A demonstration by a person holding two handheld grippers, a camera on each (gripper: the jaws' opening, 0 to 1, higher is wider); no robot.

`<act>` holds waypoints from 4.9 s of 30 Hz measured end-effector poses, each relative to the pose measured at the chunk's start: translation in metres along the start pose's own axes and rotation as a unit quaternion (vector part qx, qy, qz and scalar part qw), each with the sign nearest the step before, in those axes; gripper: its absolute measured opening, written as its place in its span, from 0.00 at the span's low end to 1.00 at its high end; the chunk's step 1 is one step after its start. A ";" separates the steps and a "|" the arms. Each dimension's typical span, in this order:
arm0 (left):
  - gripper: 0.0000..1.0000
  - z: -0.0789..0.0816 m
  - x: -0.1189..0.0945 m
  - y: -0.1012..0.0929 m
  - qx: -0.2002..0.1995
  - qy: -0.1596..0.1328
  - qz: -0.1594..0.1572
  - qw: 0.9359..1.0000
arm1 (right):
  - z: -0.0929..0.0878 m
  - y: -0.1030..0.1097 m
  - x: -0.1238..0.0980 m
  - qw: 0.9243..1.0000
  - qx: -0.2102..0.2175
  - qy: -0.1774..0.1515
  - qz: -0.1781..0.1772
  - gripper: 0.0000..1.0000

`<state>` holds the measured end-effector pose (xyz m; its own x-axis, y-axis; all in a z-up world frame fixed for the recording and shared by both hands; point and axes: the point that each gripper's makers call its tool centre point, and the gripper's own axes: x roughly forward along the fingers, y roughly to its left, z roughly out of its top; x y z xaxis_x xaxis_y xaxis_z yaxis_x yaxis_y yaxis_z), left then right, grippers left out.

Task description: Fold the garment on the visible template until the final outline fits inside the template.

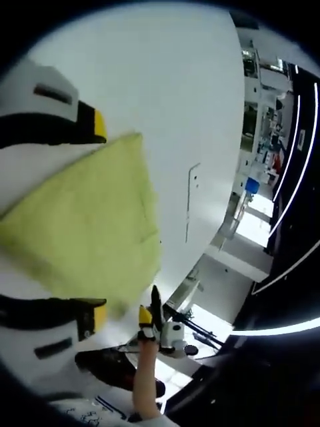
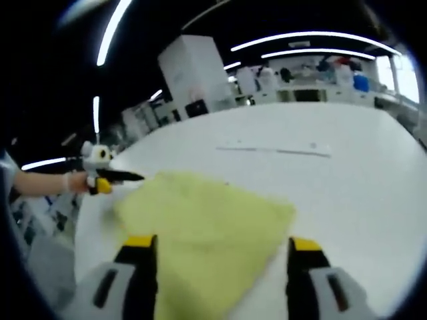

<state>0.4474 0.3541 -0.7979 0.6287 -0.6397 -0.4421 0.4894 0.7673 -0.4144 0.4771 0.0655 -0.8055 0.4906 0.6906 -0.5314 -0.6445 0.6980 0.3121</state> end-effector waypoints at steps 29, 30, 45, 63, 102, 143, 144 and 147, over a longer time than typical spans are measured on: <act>0.65 -0.073 -0.075 -0.028 0.010 0.046 0.009 0.999 | -0.066 0.030 -0.061 0.997 -0.039 0.061 -0.022 0.44; 0.62 -0.073 -0.074 -0.026 0.010 0.046 0.008 0.999 | -0.068 0.032 -0.062 0.997 -0.036 0.063 -0.022 0.42; 0.26 -0.081 -0.070 -0.018 0.002 0.044 0.018 0.999 | -0.078 0.038 -0.063 0.998 -0.003 0.065 -0.011 0.15; 0.04 -0.091 -0.067 -0.014 -0.011 0.046 0.021 0.999 | -0.090 0.041 -0.063 0.997 0.022 0.069 -0.005 0.06; 0.00 -0.136 -0.116 -0.053 -0.033 0.067 0.015 0.997 | -0.130 0.069 -0.100 0.995 0.057 0.082 0.013 0.00; 0.99 -0.077 -0.157 -0.095 0.034 -0.105 0.112 0.988 | -0.113 0.096 -0.162 0.991 0.055 -0.077 -0.098 0.99; 0.99 -0.078 -0.157 -0.095 0.034 -0.103 0.113 0.988 | -0.113 0.096 -0.162 0.989 0.069 -0.088 -0.101 0.99; 0.99 -0.082 -0.157 -0.095 0.029 -0.093 0.115 0.989 | -0.120 0.098 -0.161 0.986 0.089 -0.099 -0.102 0.99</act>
<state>0.2527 0.3777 -0.7547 0.8248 -0.4328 -0.3640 0.3505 0.8964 -0.2714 0.2650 -0.0004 -0.7836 0.7159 0.5433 -0.4385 -0.4157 0.8363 0.3575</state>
